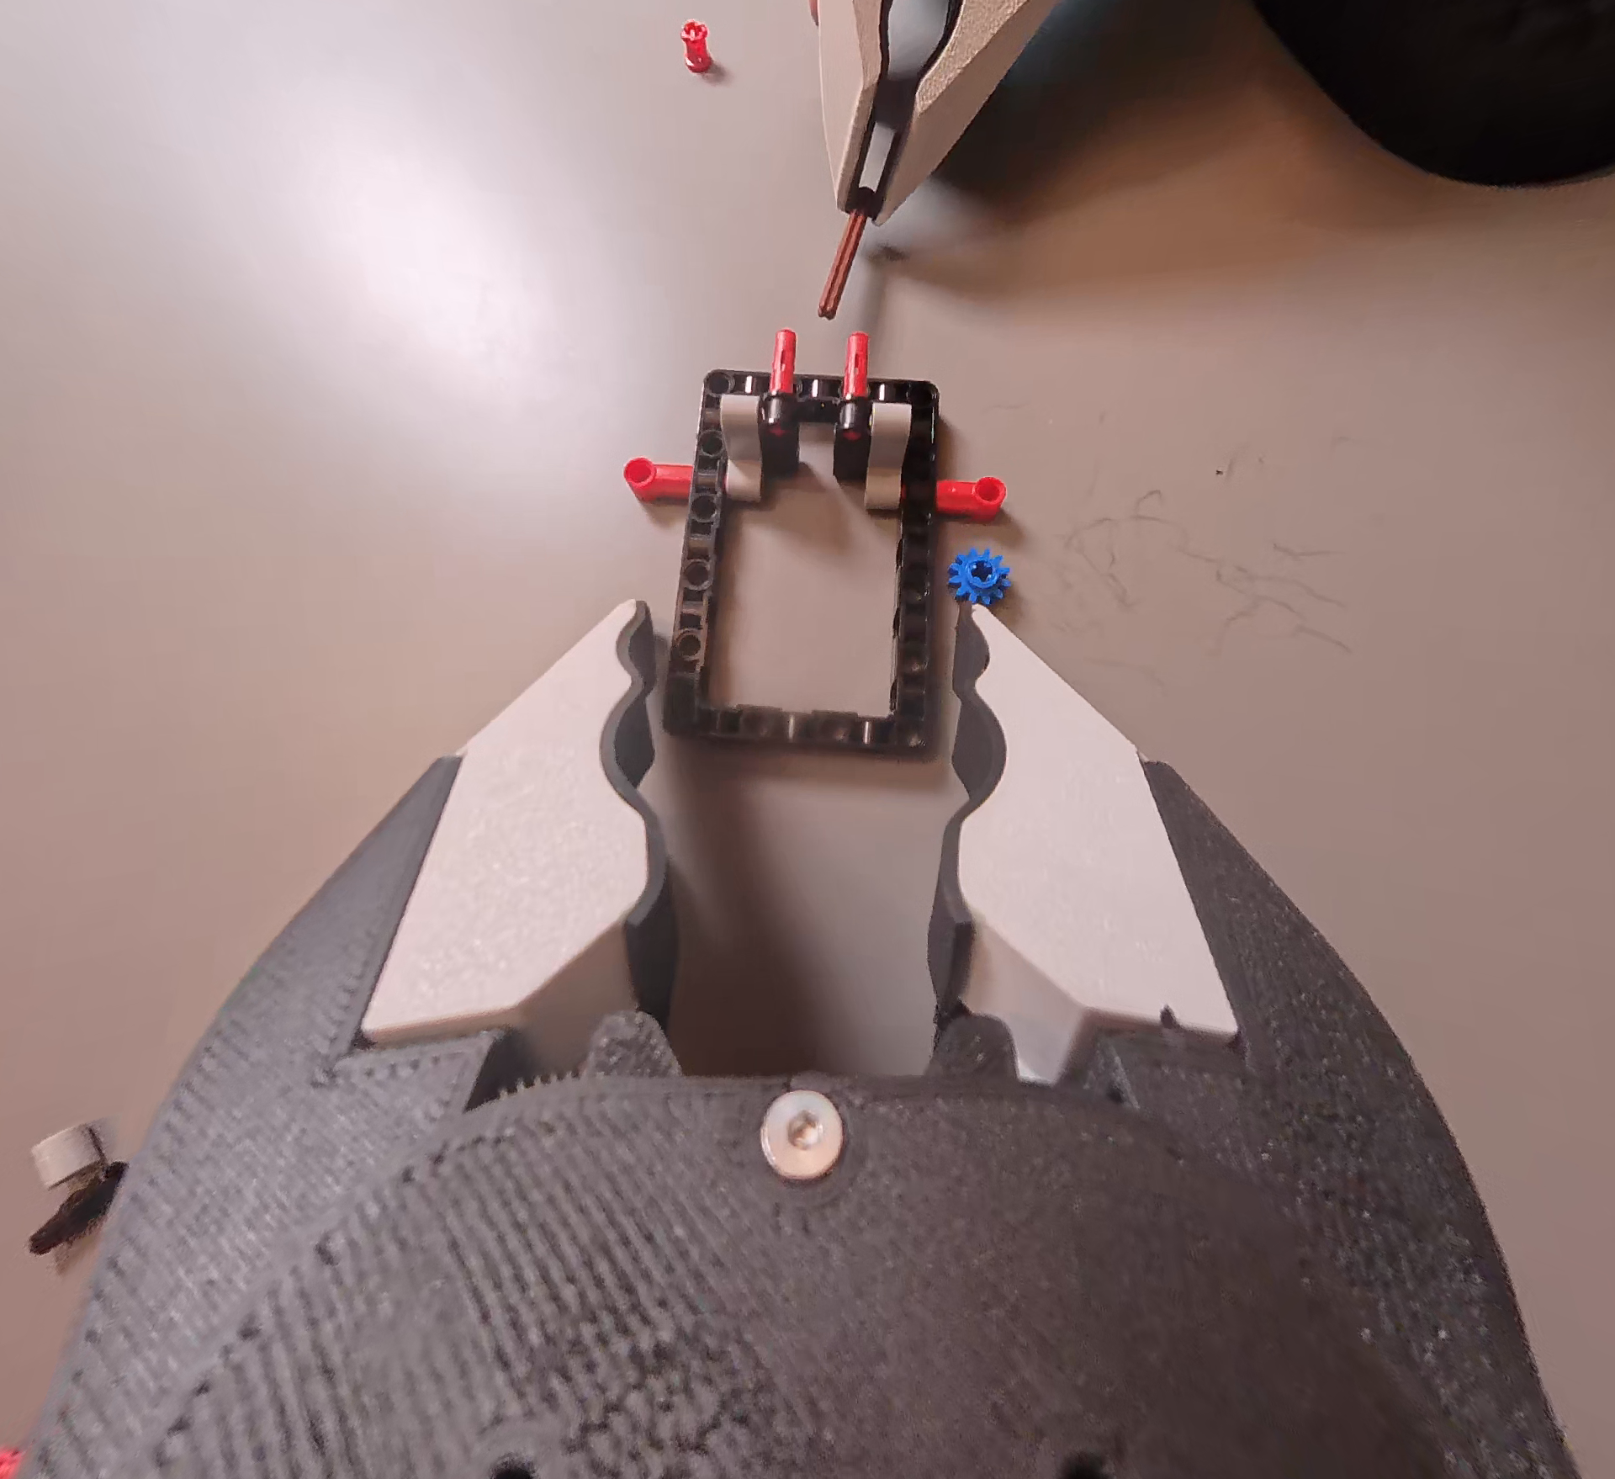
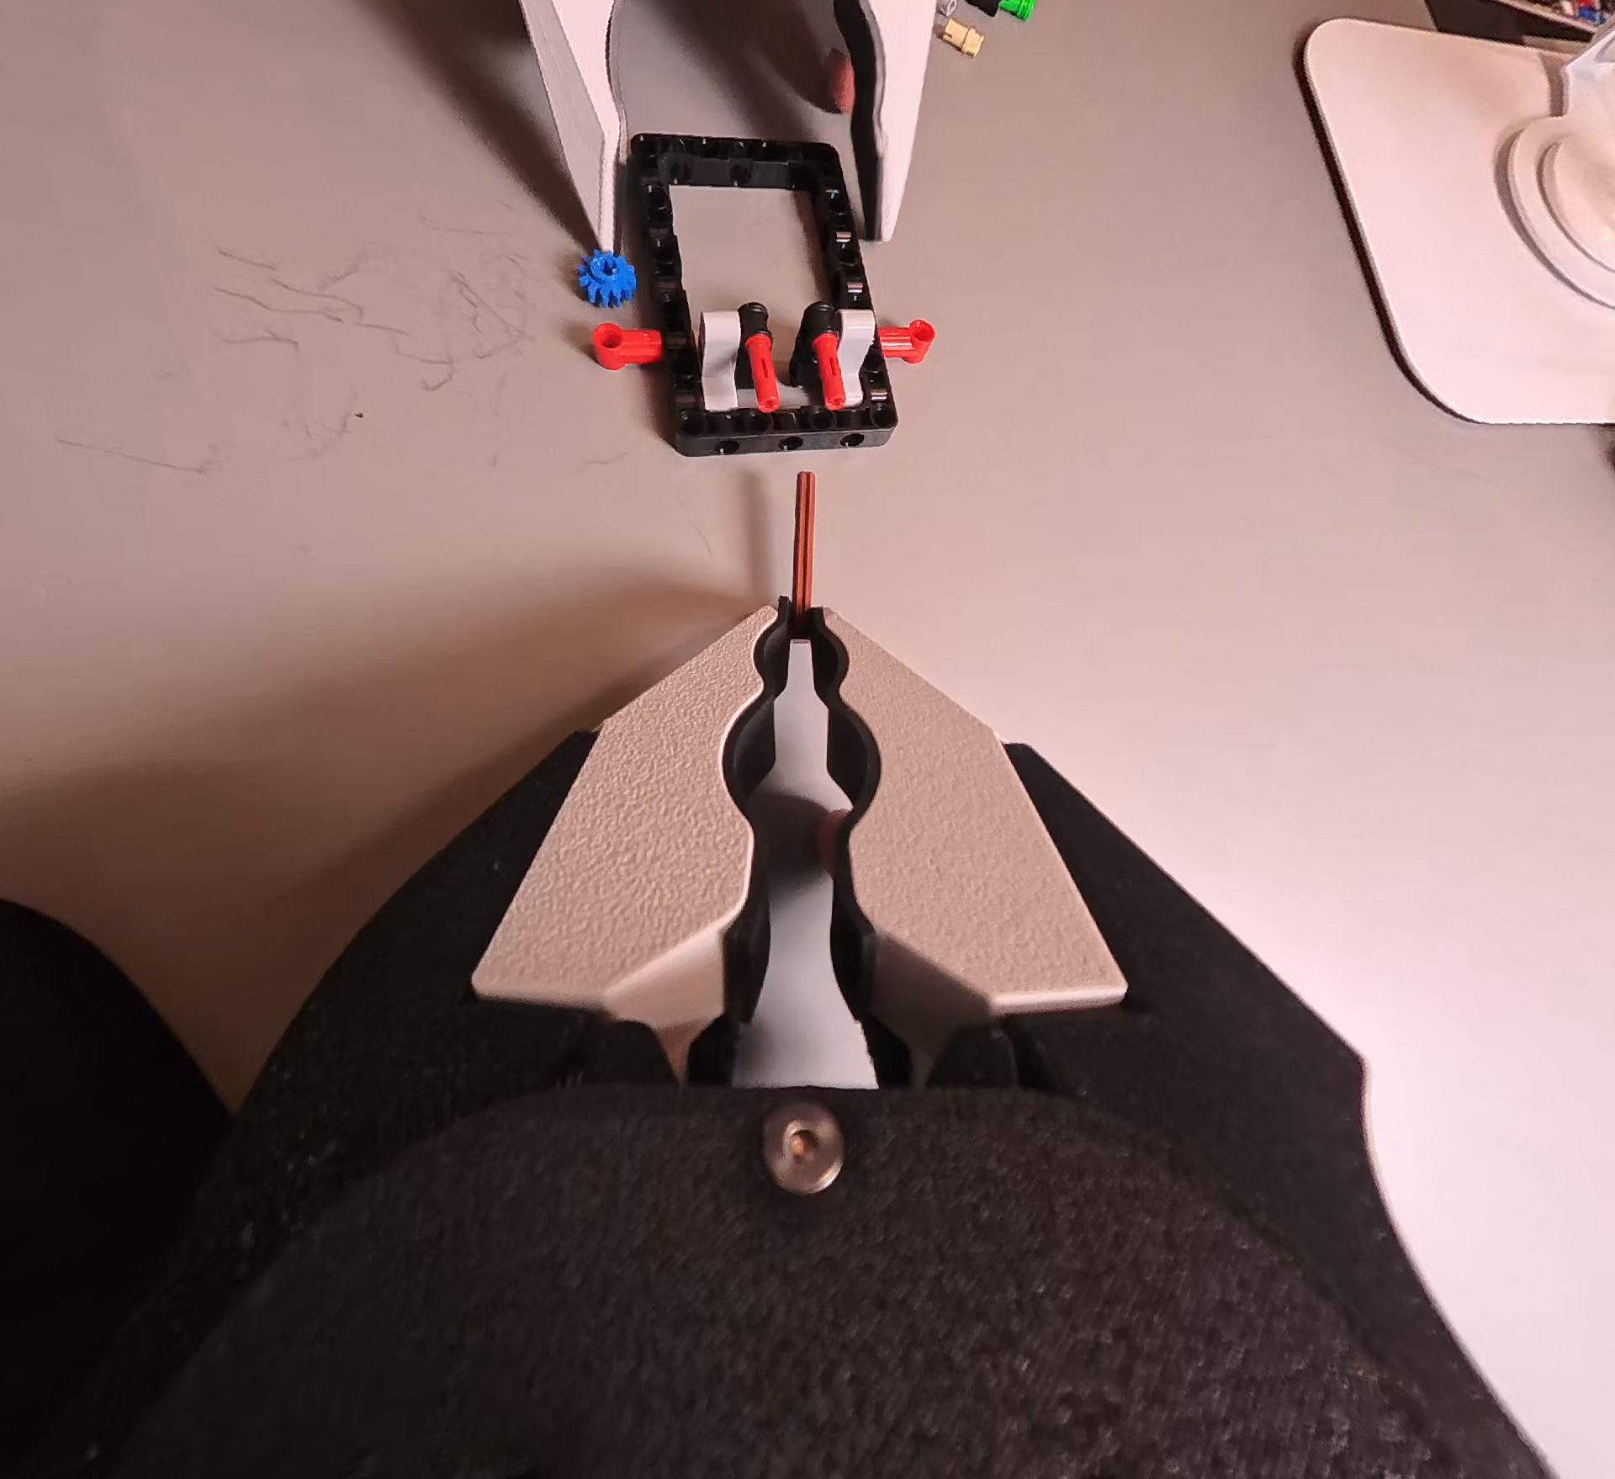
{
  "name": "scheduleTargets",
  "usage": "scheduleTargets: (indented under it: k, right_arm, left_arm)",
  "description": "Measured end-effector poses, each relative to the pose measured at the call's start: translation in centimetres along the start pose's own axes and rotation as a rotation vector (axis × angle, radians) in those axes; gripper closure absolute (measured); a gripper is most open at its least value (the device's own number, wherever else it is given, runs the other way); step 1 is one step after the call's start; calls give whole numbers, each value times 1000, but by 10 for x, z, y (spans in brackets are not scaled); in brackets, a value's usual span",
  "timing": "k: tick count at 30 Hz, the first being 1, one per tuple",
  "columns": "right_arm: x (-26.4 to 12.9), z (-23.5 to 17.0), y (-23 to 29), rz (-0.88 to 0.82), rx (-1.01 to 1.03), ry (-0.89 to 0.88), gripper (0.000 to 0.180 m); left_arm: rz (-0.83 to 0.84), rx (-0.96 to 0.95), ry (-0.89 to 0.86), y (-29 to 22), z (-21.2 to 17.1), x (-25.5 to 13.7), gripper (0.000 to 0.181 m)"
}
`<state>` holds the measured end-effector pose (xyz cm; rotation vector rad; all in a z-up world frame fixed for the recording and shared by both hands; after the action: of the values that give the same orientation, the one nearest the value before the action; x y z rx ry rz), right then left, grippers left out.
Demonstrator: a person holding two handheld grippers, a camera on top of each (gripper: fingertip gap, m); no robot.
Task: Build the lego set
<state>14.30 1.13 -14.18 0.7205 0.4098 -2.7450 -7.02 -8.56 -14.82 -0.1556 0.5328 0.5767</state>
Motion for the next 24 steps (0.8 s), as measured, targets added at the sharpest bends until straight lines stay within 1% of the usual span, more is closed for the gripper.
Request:
scheduleTargets:
  k: [10,14,17,24]
  right_arm:
    - [1,0,0,3,0,-4,178]
    - [1,0,0,3,2,-8,178]
    - [1,0,0,3,1,-8,178]
    - [1,0,1,4,-3,-9,178]
  left_arm:
    - [3,-17,11,5,1,0,113]
    - [1,-14,1,5,0,1,116]
    - [-6,-11,-4,4,0,1,122]
    - [-1,-7,-6,3,0,2,122]
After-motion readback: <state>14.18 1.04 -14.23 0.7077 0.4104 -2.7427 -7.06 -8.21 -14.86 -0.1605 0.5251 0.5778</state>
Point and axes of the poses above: each gripper's, where its closed fingertips meet, x out along the fingers, z out of its top, y = z × x across the jaws, the point moved 10 cm from there along -x, back along the fingers, and after that the axes turned 12 degrees about -y, right-handed, at the moved point
